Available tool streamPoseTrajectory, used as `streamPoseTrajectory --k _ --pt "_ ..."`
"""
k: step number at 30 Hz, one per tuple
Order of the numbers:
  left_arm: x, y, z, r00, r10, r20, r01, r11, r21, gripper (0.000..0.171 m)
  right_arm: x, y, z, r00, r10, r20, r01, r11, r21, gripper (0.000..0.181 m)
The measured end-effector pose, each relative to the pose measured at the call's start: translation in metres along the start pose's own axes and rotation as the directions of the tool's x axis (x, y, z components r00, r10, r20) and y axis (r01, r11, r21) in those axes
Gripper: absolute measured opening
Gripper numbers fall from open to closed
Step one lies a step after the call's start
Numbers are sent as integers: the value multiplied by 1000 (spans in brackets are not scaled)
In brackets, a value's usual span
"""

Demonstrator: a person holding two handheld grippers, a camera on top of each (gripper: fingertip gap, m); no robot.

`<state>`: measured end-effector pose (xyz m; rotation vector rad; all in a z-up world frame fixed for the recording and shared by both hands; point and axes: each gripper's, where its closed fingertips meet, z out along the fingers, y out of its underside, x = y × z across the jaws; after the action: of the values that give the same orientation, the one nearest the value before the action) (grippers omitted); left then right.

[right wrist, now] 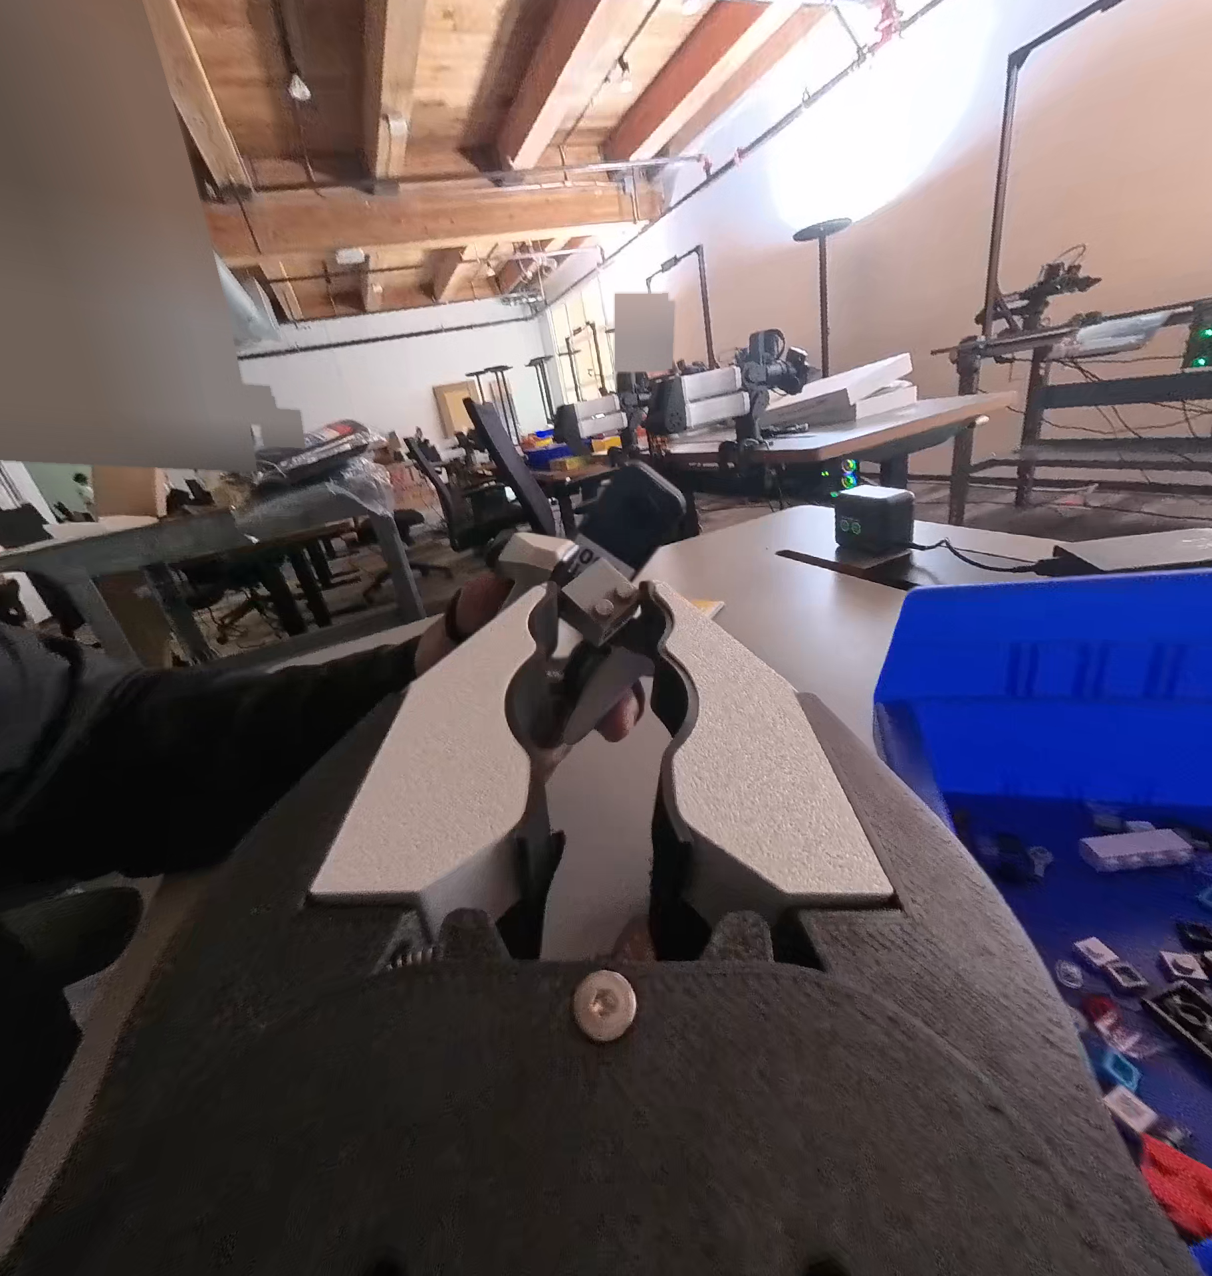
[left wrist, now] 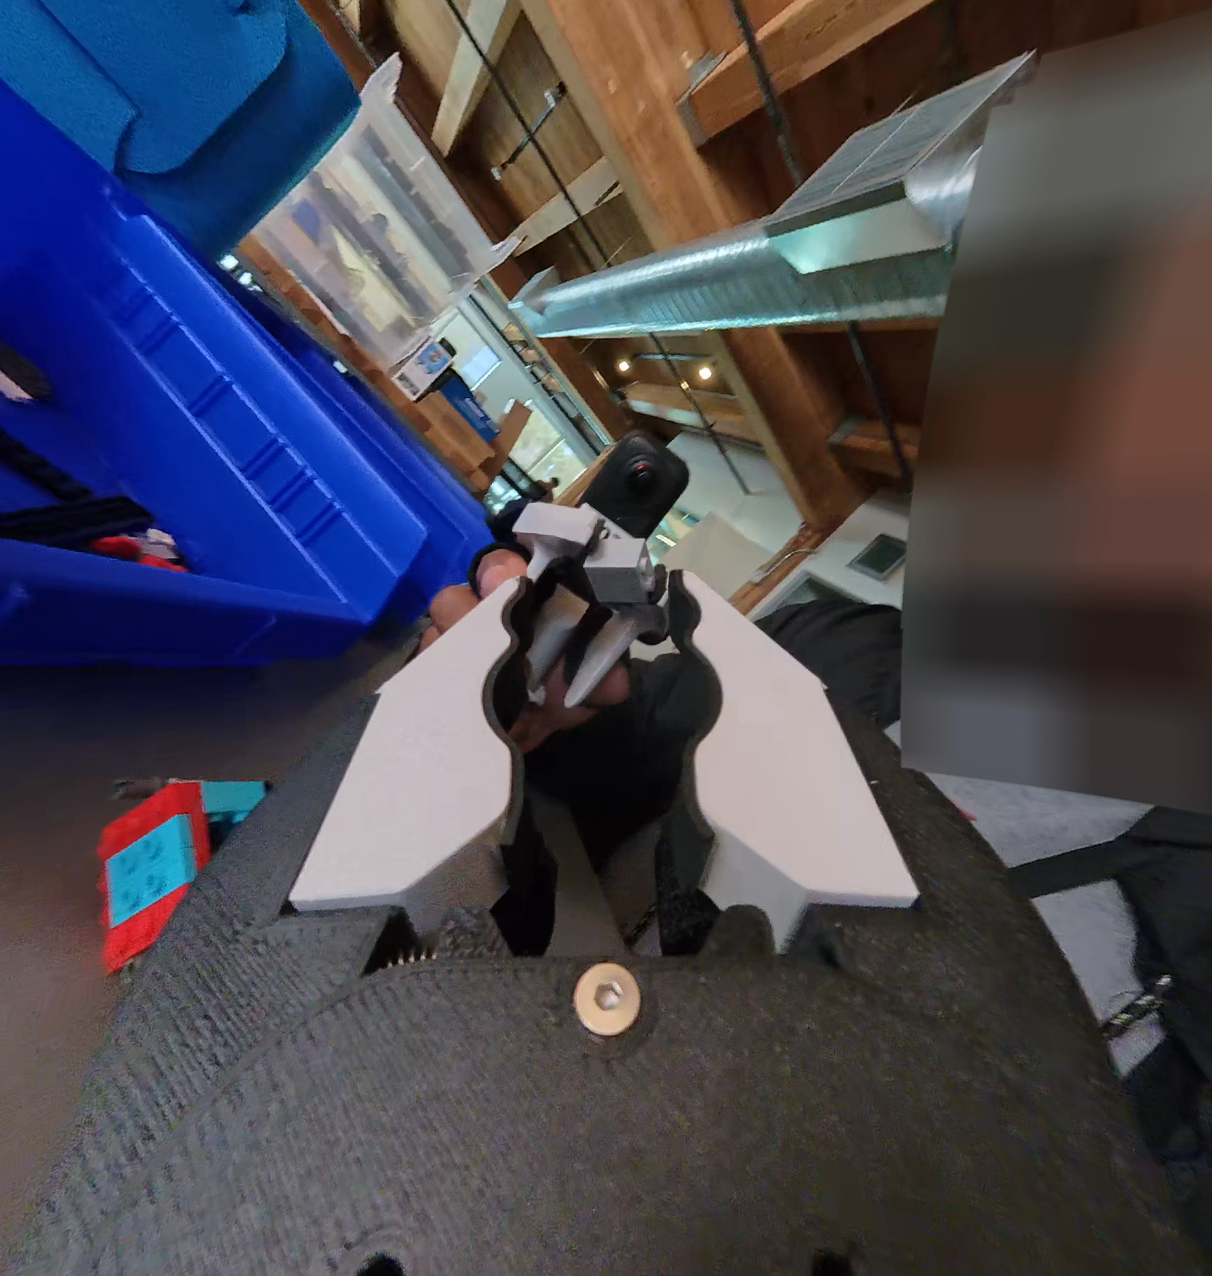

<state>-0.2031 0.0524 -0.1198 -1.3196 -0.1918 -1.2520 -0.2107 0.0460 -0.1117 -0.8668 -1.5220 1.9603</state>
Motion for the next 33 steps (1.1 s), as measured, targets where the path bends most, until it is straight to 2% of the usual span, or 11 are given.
streamPoseTrajectory --k 12,16,23,29,33 --pt "14 5 10 989 -77 -128 80 997 20 30 -9 -3 -1 998 -34 43 32 998 45 25" --pt "15 4 10 991 -47 -128 52 998 32 19 -9 -2 -1 998 -52 36 51 998 47 25" --pt "19 4 10 990 -15 -138 20 999 35 18 -13 -6 -2 996 -66 54 63 996 68 25" --pt "19 3 11 988 143 -57 -142 990 19 18 -14 -6 -2 995 -80 64 76 996 55 25" --pt "13 1 9 934 350 76 -349 937 -37 18 -8 -5 -2 996 -72 50 71 997 23 34"
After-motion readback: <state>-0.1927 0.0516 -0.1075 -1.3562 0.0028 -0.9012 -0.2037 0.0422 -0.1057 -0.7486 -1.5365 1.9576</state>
